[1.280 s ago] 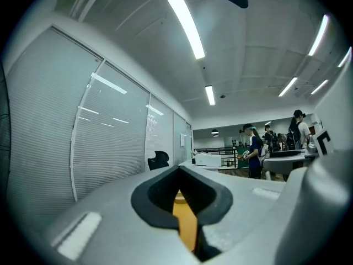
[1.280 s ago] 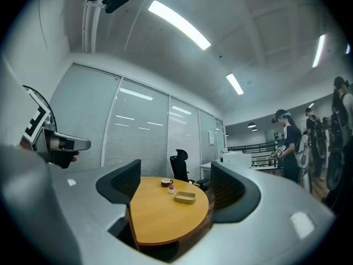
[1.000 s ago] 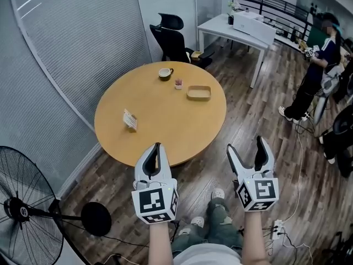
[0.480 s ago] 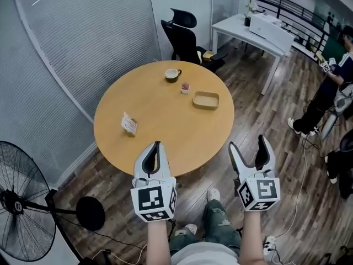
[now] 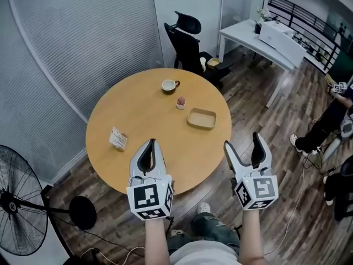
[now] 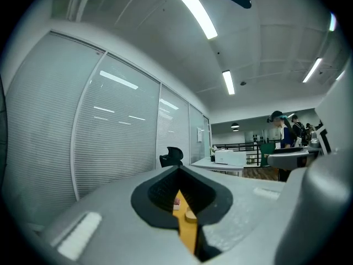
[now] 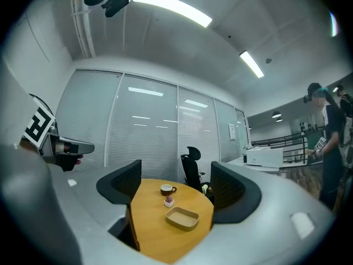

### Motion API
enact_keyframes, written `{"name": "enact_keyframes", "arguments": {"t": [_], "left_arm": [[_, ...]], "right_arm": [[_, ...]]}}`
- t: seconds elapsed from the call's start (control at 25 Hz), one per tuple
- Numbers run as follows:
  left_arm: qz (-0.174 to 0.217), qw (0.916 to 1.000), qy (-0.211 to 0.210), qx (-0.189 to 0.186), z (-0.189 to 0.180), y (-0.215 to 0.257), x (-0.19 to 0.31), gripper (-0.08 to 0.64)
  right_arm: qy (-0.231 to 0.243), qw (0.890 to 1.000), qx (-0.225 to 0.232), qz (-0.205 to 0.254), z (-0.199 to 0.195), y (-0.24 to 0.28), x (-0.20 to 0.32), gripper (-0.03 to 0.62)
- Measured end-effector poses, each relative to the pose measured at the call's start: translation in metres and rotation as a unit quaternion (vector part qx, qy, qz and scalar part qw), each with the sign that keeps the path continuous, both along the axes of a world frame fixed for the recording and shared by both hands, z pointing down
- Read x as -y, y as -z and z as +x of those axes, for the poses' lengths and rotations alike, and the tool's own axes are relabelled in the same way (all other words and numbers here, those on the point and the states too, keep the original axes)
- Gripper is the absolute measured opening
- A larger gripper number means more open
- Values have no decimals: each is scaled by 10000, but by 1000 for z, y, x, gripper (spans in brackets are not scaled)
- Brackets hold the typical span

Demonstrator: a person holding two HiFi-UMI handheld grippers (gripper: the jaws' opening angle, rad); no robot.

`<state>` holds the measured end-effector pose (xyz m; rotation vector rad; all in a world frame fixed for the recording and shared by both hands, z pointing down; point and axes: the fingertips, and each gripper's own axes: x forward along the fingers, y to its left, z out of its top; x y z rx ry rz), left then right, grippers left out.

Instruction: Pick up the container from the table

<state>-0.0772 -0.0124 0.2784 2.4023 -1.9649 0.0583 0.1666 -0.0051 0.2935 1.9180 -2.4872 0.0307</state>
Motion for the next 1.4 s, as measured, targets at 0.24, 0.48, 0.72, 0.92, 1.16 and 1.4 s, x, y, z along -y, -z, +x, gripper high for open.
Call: {"name": "enact_keyframes", "arguments": {"t": [0.24, 0.48, 0.72, 0.92, 1.16, 1.4], "left_arm": [[-26, 9994, 359, -4, 19, -2, 40, 0], [-190, 9977, 649, 41, 24, -18, 60, 0], [-375, 9955, 865, 102, 18, -31, 74, 0], [-525, 9944, 913, 90, 10, -48, 93, 0], [-655, 9943, 838, 72, 5, -64, 127, 0], [-805, 9941, 726, 66, -6, -78, 168, 0]], "right_arm": [[371, 9993, -25, -28, 23, -3, 54, 399], [722, 9972, -19, -205, 25, -20, 89, 394], [948, 9945, 15, -437, 17, -39, 114, 393], [1056, 9927, -49, -584, 9, -56, 135, 393], [1115, 9905, -176, -785, 0, -78, 165, 391], [1196, 9870, -340, -1021, -14, -100, 198, 390]]}}
